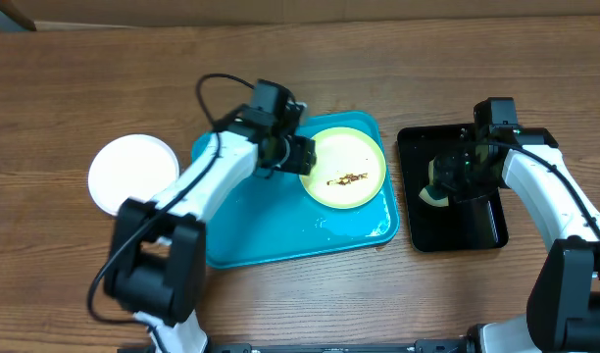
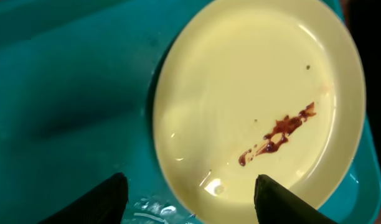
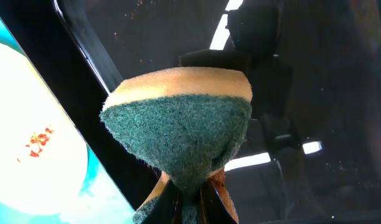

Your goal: Clean dirty plates on tray and stack at the side

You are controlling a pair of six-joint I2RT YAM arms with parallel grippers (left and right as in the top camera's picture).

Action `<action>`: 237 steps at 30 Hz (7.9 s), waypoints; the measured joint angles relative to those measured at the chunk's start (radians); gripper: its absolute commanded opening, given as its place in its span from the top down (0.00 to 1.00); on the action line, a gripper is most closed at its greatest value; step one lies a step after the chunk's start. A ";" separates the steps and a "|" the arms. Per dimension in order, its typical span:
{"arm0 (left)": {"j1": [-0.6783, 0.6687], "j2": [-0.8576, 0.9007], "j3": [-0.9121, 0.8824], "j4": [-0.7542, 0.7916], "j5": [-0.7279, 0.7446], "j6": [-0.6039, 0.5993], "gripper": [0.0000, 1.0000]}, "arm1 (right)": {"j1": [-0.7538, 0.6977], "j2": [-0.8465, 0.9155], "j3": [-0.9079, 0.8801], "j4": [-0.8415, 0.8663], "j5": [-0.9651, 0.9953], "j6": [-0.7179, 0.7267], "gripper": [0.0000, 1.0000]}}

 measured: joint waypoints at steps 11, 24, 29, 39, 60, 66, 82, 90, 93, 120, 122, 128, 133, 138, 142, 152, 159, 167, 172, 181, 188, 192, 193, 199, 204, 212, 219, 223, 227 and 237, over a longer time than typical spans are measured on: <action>-0.027 0.076 0.002 -0.122 -0.117 -0.028 0.85 | 0.000 0.000 0.000 -0.003 0.000 -0.001 0.96; 0.028 0.076 0.006 -0.280 -0.212 -0.082 0.96 | 0.000 0.000 0.000 -0.010 0.000 -0.050 0.96; 0.030 0.076 0.006 -0.302 -0.216 -0.108 0.95 | 0.000 0.041 0.000 0.032 -0.002 -0.073 0.96; 0.030 0.076 0.006 -0.309 -0.217 -0.116 0.95 | -0.001 0.194 0.000 0.078 -0.211 -0.175 0.96; 0.030 0.076 0.006 -0.321 -0.219 -0.126 0.95 | 0.036 0.191 0.009 0.032 0.063 0.086 0.96; 0.030 0.076 0.006 -0.322 -0.219 -0.126 0.95 | 0.035 0.190 0.009 0.020 0.057 -0.007 0.96; 0.030 0.076 0.006 -0.323 -0.219 -0.126 0.95 | 0.023 0.195 0.006 0.033 -0.294 -0.309 0.96; 0.030 0.076 0.006 -0.323 -0.219 -0.126 0.95 | 0.009 0.196 0.042 0.002 -0.219 -0.192 0.96; 0.030 0.076 0.006 -0.323 -0.219 -0.126 0.95 | 0.006 0.196 0.062 -0.008 -0.133 -0.130 0.96; 0.030 0.076 0.006 -0.325 -0.216 -0.126 0.96 | 0.008 0.168 0.084 -0.042 -0.034 -0.059 0.96; 0.030 0.076 0.006 -0.326 -0.216 -0.126 0.96 | 0.014 0.141 0.105 -0.045 -0.044 -0.071 0.96; 0.030 0.076 0.006 -0.326 -0.216 -0.126 0.96 | 0.105 0.069 0.121 -0.059 -0.059 -0.112 0.96; 0.031 0.076 0.006 -0.322 -0.203 -0.120 0.96 | 0.196 0.070 0.121 -0.023 -0.092 -0.122 0.96; 0.031 0.076 0.006 -0.311 -0.179 -0.105 0.96 | 0.297 0.070 0.121 0.039 -0.157 -0.110 0.96; 0.031 0.076 0.006 -0.307 -0.161 -0.103 0.96 | 0.405 0.070 0.121 0.124 -0.183 -0.059 0.96; 0.031 0.076 0.006 -0.304 -0.109 -0.103 0.96 | 0.585 0.144 0.121 0.274 -0.198 0.095 0.96; 0.031 0.076 0.006 -0.304 -0.101 -0.103 0.96 | 0.653 0.218 0.121 0.352 -0.186 0.146 0.96; 0.031 0.076 0.006 -0.304 -0.099 -0.103 0.96 | 0.683 0.291 0.121 0.385 -0.172 0.173 0.96; 0.031 0.078 0.006 -0.306 -0.098 -0.103 0.96 | 0.682 0.315 0.124 0.376 -0.167 0.176 0.96; 0.029 0.078 0.006 -0.323 -0.093 -0.103 0.96 | 0.691 0.315 0.167 0.190 -0.016 0.214 0.96; 0.027 0.078 0.006 -0.328 -0.090 -0.103 0.96 | 0.678 0.302 0.174 0.097 0.101 0.222 0.96; 0.027 0.078 0.006 -0.338 -0.091 -0.104 0.96 | 0.640 0.300 0.174 0.076 0.125 0.221 0.96; 0.027 0.078 0.006 -0.340 -0.092 -0.106 0.96 | 0.628 0.300 0.174 0.071 0.129 0.222 0.96; 0.027 0.078 0.010 -0.346 -0.092 -0.107 0.96 | 0.560 0.298 0.174 0.056 0.138 0.230 0.96; 0.028 0.078 0.011 -0.356 -0.091 -0.126 0.96 | 0.544 0.290 0.174 0.051 0.167 0.279 0.96; 0.032 0.077 0.011 -0.357 -0.086 -0.134 0.96 | 0.544 0.233 0.150 0.052 0.218 0.309 0.96; 0.061 0.043 0.011 -0.377 -0.152 -0.134 0.96 | 0.505 0.094 0.142 0.026 0.310 0.319 0.96; 0.071 0.016 0.011 -0.379 -0.182 -0.135 0.96 | 0.478 0.022 0.141 -0.002 0.332 0.322 0.96; 0.070 -0.033 0.011 -0.381 -0.232 -0.145 0.96 | 0.415 -0.021 0.141 -0.045 0.337 0.320 0.96; 0.044 -0.275 0.011 -0.379 -0.529 -0.167 0.96 | 0.140 -0.031 0.132 -0.095 0.267 0.122 0.96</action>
